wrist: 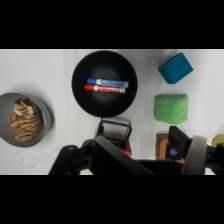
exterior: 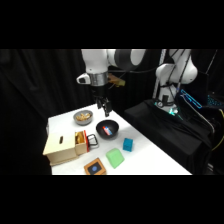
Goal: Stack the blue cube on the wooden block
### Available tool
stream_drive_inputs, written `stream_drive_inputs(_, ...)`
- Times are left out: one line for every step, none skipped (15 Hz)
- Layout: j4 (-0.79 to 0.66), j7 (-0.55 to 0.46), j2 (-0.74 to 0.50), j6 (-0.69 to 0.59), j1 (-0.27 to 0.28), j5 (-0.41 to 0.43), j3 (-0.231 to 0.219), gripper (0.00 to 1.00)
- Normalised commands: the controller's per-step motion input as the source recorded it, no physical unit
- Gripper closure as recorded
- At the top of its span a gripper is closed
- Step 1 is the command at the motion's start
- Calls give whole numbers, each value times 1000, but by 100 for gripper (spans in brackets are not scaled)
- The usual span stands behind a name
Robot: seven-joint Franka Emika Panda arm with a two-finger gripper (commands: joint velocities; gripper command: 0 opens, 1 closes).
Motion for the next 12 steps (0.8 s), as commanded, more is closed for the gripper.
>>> stream_drive_inputs(-47, -30, -44, 20, -7, 6, 24, 0)
stream_drive_inputs(-160, -55, -131, 69, 9, -7, 40, 0)
stream_drive_inputs(-190, -65, -118, 125, 20, 15, 53, 0)
stream_drive_inputs(-286, -86, -190, 173, 34, 24, 64, 0)
stream_drive_inputs(-331, -126, -227, 197, 40, 47, 68, 0)
stream_drive_inputs(-374, -143, -254, 242, 48, 56, 70, 0)
stream_drive_inputs(-389, -171, -267, 259, 50, 76, 68, 0)
stream_drive_inputs(-398, -208, -274, 295, 46, 91, 64, 0)
stream_drive_inputs(-403, -285, -278, 333, 34, 133, 59, 0)
stream_drive_inputs(-384, -326, -265, 343, 22, 159, 47, 0)
stream_drive_inputs(-359, -436, -236, 350, 3, 235, 36, 0)
stream_drive_inputs(-338, -493, -215, 353, -7, 270, 28, 0)
